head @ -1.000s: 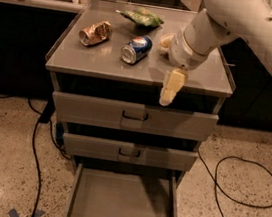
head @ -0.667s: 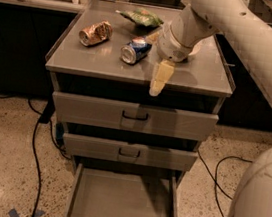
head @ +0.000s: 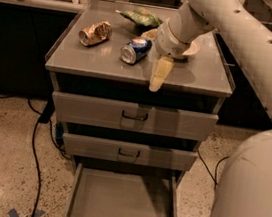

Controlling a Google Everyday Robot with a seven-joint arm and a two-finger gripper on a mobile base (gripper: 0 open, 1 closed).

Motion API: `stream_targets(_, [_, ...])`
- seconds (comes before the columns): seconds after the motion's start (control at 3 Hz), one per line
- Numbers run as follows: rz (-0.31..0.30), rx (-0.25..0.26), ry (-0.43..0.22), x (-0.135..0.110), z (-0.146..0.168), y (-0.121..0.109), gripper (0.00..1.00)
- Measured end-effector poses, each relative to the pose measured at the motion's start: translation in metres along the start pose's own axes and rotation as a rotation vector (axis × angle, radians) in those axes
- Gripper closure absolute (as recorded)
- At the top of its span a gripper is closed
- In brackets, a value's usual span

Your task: Place pepsi can into bottom drawer

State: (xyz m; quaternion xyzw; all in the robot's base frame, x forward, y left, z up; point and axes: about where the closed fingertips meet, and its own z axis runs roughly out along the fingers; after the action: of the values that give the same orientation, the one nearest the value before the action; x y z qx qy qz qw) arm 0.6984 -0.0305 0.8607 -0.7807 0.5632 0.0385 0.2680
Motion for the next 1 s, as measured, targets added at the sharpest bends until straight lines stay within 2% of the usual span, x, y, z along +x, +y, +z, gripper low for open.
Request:
stream_targets(0.33, [-0.115,0.001,0.009,0.002,0.019,-0.026,0.0])
stream_targets(1.0, [-0.257,-0.015,0.004,0.006,0.039,-0.069,0.0])
